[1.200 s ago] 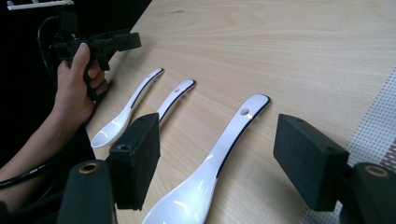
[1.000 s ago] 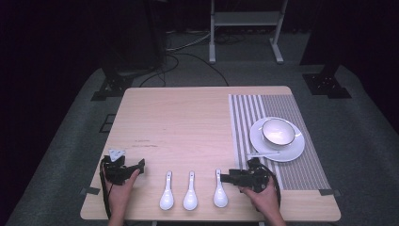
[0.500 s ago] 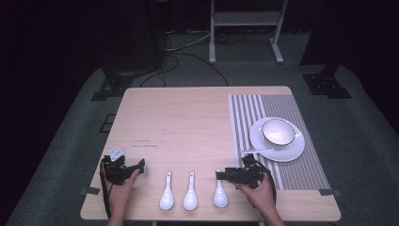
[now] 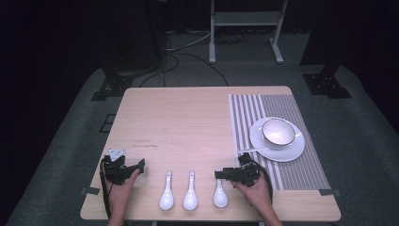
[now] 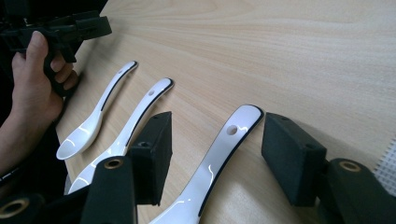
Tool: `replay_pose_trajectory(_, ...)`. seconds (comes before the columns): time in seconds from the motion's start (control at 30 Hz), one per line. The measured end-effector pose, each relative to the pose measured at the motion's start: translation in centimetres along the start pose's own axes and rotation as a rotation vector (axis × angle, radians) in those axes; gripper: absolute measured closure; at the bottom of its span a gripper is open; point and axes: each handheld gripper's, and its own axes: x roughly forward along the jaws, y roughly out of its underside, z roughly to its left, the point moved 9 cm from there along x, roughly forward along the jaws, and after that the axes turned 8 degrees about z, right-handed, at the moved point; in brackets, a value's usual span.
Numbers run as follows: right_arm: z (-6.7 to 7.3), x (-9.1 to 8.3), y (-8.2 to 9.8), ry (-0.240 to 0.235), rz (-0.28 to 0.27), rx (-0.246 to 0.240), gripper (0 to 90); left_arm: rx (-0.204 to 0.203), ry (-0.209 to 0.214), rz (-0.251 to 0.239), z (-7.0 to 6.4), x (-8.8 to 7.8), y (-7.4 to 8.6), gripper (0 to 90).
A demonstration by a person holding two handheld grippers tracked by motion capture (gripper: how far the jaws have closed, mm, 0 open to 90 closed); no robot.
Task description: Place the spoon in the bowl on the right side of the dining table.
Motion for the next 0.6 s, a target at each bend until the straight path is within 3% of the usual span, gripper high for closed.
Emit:
replay_pose_trajectory(0.27, 0.3, 1.0, -0.3, 0.028, 0.015, -0.017, 49.2, -0.001, 0.002, 0.001, 0.0, 0.0, 0.0, 5.1)
replay_pose_trajectory(0.33, 0.5, 1.1, -0.3, 0.054, 0.022, -0.034, 51.2, -0.002, 0.002, 0.000, 0.0, 0.0, 0.0, 5.1)
replay_pose_trajectory(0.43, 0.8, 1.3, -0.1, 0.140, 0.048, -0.093, 58.2, -0.001, 0.000, -0.001, 0.0, 0.0, 0.0, 5.1)
replay_pose_trajectory(0.47, 0.8, 1.3, -0.1, 0.140, 0.048, -0.093, 58.2, -0.001, 0.000, -0.001, 0.0, 0.0, 0.0, 5.1)
replay_pose_trajectory(0.5, 0.9, 1.3, 0.0, 0.177, 0.060, -0.108, 63.1, -0.001, 0.000, -0.001, 0.0, 0.0, 0.0, 5.1)
replay_pose_trajectory(0.53, 0.9, 1.3, 0.0, 0.177, 0.060, -0.108, 63.1, -0.001, 0.000, -0.002, 0.0, 0.0, 0.0, 5.1)
replay_pose_trajectory(0.57, 0.8, 1.3, 0.0, 0.217, 0.072, -0.125, 65.8, 0.000, -0.001, -0.001, 0.0, 0.0, 0.0, 5.1)
replay_pose_trajectory(0.6, 0.8, 1.3, 0.0, 0.217, 0.072, -0.125, 65.8, 0.000, -0.001, -0.002, 0.0, 0.0, 0.0, 5.1)
